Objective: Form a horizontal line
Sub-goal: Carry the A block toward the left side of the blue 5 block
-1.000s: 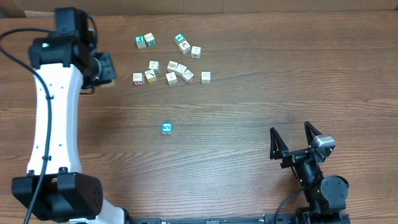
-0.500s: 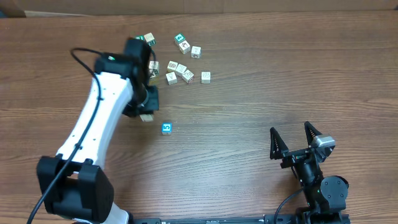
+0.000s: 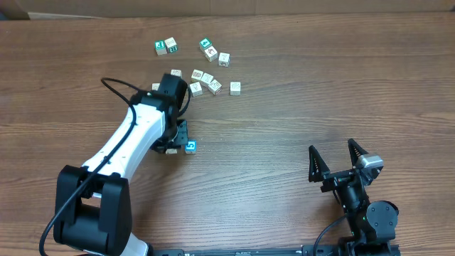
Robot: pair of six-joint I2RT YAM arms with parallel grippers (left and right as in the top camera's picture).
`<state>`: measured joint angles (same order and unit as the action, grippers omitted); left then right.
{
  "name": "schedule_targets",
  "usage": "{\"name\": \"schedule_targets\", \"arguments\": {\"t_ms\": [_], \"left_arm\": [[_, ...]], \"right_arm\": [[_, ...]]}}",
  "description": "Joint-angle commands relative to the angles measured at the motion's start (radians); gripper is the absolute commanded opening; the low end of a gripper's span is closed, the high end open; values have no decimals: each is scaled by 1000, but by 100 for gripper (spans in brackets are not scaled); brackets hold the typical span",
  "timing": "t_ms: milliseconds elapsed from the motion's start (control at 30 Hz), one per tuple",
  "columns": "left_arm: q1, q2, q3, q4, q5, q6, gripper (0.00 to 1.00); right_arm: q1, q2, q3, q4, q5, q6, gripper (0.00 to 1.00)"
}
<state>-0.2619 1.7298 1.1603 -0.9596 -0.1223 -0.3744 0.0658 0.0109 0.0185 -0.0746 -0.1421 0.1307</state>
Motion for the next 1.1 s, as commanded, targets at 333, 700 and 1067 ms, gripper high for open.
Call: {"name": "schedule_targets", "arguments": {"t_ms": [333, 700, 1067], "left_arm": [[0, -17, -92, 145, -39, -14, 26], [0, -17, -94, 157, -45, -14, 28], [0, -17, -106, 179, -43, -15, 28]], "right_arm": [[-5, -8, -11, 5, -1, 2, 100], [-5, -8, -11, 5, -1, 2, 100], [-5, -8, -11, 5, -1, 2, 100]]}}
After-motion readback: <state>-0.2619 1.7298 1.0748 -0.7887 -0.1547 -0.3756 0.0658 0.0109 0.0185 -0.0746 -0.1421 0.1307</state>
